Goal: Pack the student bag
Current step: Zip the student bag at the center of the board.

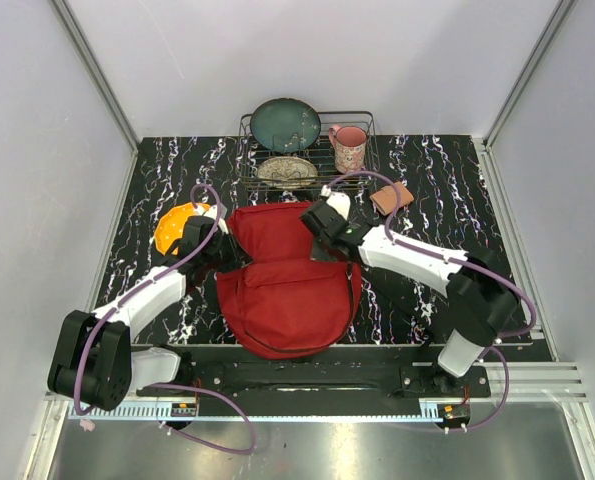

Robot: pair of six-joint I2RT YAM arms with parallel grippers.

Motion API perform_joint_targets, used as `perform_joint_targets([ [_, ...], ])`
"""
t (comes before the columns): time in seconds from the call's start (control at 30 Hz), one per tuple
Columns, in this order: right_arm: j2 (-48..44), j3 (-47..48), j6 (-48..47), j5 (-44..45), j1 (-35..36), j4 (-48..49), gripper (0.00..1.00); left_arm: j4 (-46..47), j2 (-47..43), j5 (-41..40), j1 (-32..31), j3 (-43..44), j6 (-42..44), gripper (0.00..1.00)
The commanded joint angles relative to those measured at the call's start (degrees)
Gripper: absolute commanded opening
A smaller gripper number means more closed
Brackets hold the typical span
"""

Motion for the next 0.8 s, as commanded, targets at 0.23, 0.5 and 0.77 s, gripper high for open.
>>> perform_joint_targets([
  [0.23,-9.42,-8.68,0.7,5.62,-8.76,-0.69,0.0,-1.05,-1.29,-4.04,0.58,-0.34,0.85,0.0],
  [0.5,-11.35,-10.61,-0.7,-6.32,-8.5,7.73,0.0,4.57,-5.41,5.62,-0.2,0.28,2.95,0.65],
  [0.77,-15.31,-17.37,-3.95,-13.62,-7.62,17.4,0.0,-0.86,-4.39,8.09,-5.38,8.79,9.7,0.87],
])
